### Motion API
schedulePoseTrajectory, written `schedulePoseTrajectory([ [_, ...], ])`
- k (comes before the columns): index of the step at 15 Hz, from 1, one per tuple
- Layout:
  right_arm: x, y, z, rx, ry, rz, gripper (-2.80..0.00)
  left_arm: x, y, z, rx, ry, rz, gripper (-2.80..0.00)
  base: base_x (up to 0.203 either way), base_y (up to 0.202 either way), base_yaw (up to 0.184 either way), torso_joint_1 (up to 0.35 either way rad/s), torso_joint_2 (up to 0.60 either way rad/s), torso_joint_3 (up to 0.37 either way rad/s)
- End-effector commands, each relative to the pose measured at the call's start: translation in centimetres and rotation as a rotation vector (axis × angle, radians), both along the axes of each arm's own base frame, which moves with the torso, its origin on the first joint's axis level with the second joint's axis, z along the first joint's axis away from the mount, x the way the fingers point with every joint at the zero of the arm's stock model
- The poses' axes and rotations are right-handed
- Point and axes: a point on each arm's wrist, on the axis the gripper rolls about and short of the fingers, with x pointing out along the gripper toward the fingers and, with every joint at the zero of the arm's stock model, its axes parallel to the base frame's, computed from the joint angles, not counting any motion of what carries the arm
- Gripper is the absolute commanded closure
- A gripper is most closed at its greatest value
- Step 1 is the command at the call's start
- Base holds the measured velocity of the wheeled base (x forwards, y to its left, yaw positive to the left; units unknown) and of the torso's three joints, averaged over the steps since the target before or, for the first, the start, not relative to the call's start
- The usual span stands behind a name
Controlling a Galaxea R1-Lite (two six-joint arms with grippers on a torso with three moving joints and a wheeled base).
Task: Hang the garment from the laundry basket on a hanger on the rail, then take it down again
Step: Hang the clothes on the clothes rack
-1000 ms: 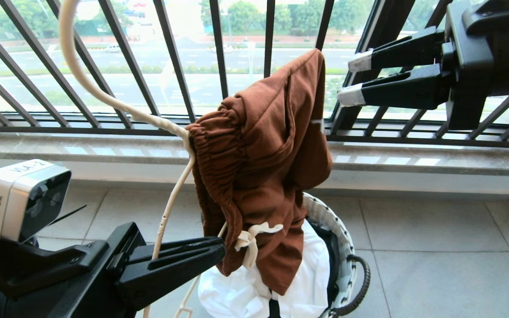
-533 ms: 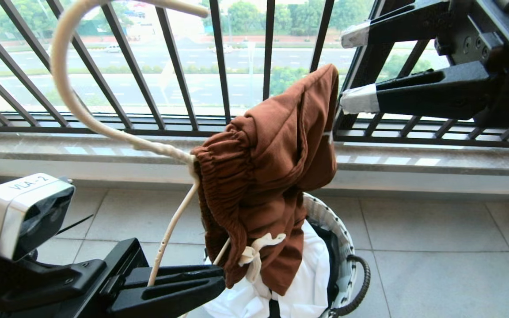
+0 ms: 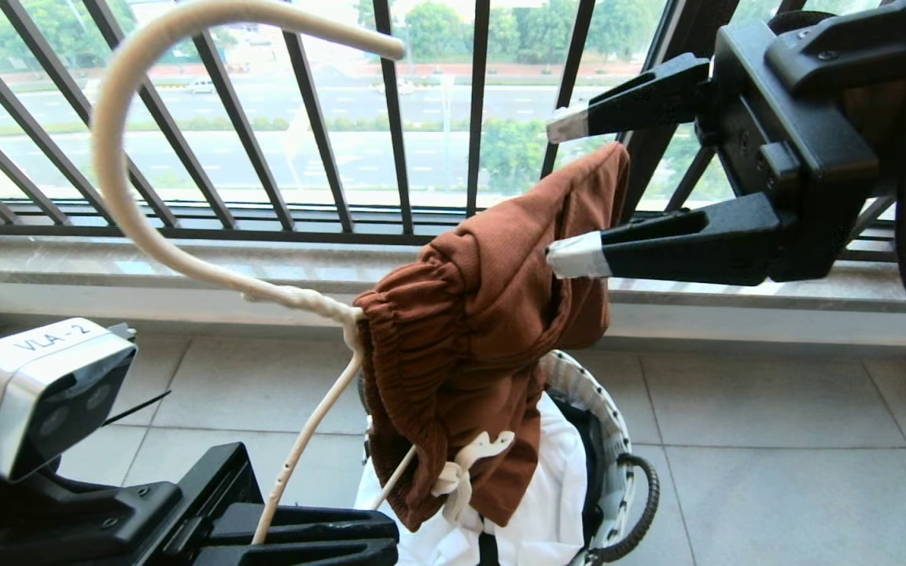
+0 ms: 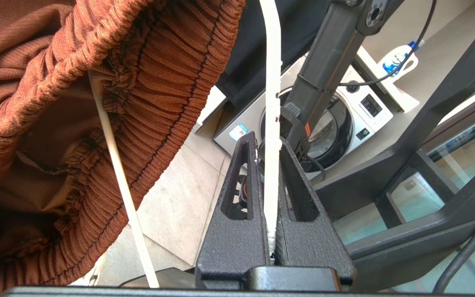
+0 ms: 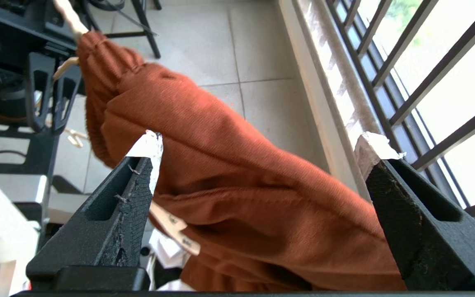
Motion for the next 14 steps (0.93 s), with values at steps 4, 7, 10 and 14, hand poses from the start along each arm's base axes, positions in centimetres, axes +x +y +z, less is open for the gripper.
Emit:
schedulePoseTrajectory([
  [4, 1.6, 1.5, -0.5, -0.012, 0.000, 0.019, -2.80, -0.3, 0.2, 1.1, -0.018, -0.018, -0.005, 0.00, 0.000, 0.000, 0.000, 0.000, 0.00, 0.000],
  [7, 1.1, 1.5, -1.3, -0.035, 0.030, 0.047, -2.80, -0.2, 0.2, 1.3, -0.020, -0.020, -0.003, 0.00, 0.000, 0.000, 0.000, 0.000, 0.00, 0.000],
  [10, 0.7, 1.5, -1.8, -0.045, 0.040, 0.072, -2.80, -0.2, 0.2, 1.3, -0.007, -0.005, -0.003, 0.00, 0.000, 0.000, 0.000, 0.000, 0.00, 0.000],
  [14, 0.3, 2.7, -2.3, -0.059, 0.055, 0.117, -2.80, -0.6, 0.5, 2.0, 0.025, 0.028, -0.003, 0.00, 0.000, 0.000, 0.000, 0.000, 0.00, 0.000],
])
